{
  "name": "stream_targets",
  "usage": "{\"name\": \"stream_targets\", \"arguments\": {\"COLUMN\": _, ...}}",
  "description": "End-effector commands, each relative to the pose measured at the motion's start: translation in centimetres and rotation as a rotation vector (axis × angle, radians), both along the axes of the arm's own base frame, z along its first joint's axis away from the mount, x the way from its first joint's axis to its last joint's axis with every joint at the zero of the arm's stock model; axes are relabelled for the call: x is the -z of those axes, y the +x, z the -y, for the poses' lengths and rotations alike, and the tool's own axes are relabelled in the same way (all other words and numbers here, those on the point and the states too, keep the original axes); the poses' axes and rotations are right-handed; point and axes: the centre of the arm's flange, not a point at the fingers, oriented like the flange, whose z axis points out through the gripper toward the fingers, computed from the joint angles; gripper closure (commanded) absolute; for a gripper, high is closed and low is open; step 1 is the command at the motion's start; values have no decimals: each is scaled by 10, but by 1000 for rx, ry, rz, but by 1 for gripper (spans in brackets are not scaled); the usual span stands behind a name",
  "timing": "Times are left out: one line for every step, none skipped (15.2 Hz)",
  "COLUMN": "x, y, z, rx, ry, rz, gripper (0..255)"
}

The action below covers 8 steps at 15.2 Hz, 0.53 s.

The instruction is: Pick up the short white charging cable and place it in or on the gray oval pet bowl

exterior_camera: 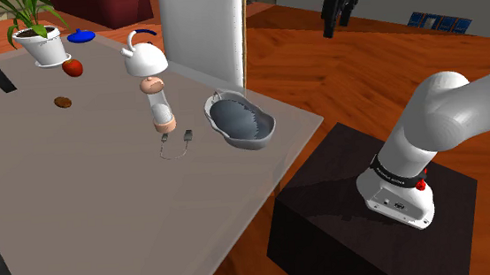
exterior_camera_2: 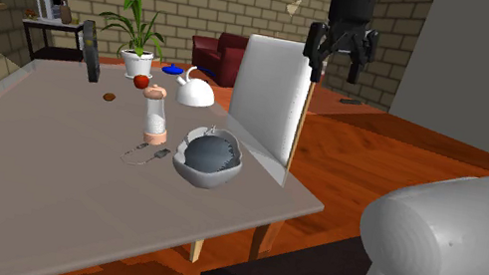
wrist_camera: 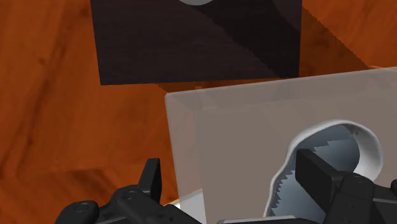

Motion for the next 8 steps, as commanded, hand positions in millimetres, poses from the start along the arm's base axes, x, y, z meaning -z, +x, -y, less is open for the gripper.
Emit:
{"name": "stream_targets", "arguments": {"x": 0, "y": 0, "z": 0, "rx": 0, "ry": 0, "rz": 0, "gripper": 0}}
{"name": "stream_targets", "arguments": {"x": 7, "y": 6, "z": -9, "rx": 8, "ry": 1, "rz": 1, "gripper": 0}}
{"name": "stream_targets", "arguments": {"x": 15, "y": 12, "z": -18, "rx": 16, "ry": 1, "rz": 2, "gripper": 0}}
{"name": "stream_targets", "arguments": {"x": 22, "y": 18, "z": -27, "rx": 24, "ry": 2, "rz": 3, "gripper": 0}}
{"name": "stream_targets", "arguments": {"x": 29, "y": 24, "z": -36, "rx": 32, "ry": 3, "rz": 4, "gripper": 0}}
{"name": "stream_targets", "arguments": {"x": 36, "y": 31, "z": -45, "rx": 40, "ry": 3, "rz": 5, "gripper": 0}}
{"name": "stream_targets", "arguments": {"x": 44, "y": 37, "z": -53, "rx": 48, "ry": 4, "rz": 7, "gripper": 0}}
{"name": "stream_targets", "arguments": {"x": 51, "y": 43, "z": -62, "rx": 56, "ry": 4, "rz": 8, "gripper": 0}}
